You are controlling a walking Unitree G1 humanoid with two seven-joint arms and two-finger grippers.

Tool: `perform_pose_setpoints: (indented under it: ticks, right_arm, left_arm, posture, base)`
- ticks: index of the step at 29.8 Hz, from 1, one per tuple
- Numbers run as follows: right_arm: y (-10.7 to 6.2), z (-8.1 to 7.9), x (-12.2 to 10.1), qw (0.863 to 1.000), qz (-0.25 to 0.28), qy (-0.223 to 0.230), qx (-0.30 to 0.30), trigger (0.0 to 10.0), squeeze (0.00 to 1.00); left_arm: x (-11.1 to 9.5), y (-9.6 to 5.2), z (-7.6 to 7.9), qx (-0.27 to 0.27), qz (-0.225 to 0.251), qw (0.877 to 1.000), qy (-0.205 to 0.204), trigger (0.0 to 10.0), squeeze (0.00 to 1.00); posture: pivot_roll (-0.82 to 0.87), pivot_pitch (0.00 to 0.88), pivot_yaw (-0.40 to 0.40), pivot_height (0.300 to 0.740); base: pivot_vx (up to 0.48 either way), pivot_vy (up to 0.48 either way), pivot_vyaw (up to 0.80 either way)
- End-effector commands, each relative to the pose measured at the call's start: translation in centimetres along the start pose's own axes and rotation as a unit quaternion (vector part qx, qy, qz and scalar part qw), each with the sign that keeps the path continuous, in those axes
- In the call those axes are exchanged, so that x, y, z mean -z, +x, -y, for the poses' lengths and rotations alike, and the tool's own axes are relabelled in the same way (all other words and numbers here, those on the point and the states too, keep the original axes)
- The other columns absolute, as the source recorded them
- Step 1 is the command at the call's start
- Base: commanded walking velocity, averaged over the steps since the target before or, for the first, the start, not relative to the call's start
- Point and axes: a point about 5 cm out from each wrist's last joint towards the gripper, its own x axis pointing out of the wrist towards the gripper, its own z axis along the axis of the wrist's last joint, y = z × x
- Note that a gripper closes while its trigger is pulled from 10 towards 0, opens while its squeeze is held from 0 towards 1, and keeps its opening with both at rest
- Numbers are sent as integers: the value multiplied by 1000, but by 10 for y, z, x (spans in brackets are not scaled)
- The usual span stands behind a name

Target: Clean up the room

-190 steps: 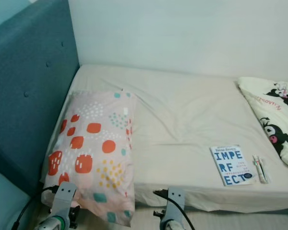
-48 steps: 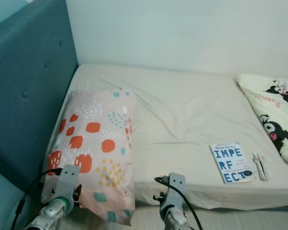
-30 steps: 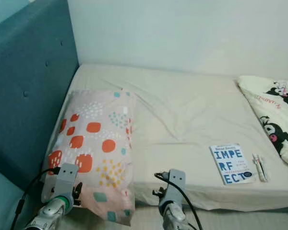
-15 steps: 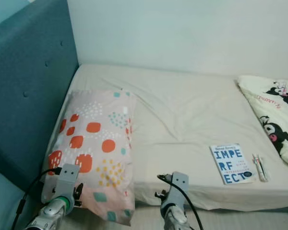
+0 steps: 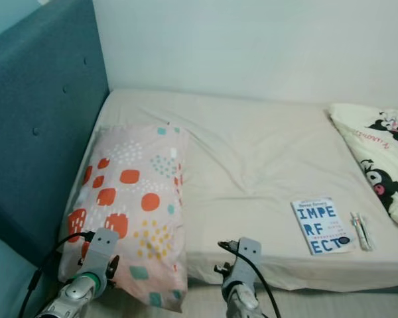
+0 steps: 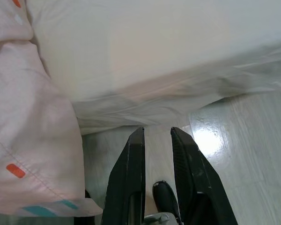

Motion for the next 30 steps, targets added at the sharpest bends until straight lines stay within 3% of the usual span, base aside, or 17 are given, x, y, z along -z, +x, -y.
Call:
perform_pose_setpoints:
  ticks: [1,7,14,19,30]
  right_arm:
    - [-1,1,0,1000,9,13,3,10000,0]
    - [-1,1,-1,1000,9,6,-3,10000,0]
    - [1,-10,-5,1000,18,-10,-21,10000,0]
    - [0,-10,-3,1000,13,-7,-21,10000,0]
    - [-1,-9,-1,1000,11,3,-22,10000,0]
  left_arm:
    - [4,-1,-3,-15,-4,1000,-16,10000,0]
    - [0,-1,-3,-16,10,999,-28,10000,0]
    - [3,-2,-3,-3,9,1000,-23,10000,0]
    - [-4,0,-8,-22,18,999,-22,10000,0]
    - [0,-1,-10,-24,18,999,-13,10000,0]
  posture:
    - [38,0,30,740]
    - [48,0,14,740]
    - [32,0,29,740]
    - [47,0,20,740]
    - [39,0,27,740]
  base:
    - [0,0,0]
    - [0,0,0]
    - [0,0,0]
    - [0,0,0]
    - [0,0,0]
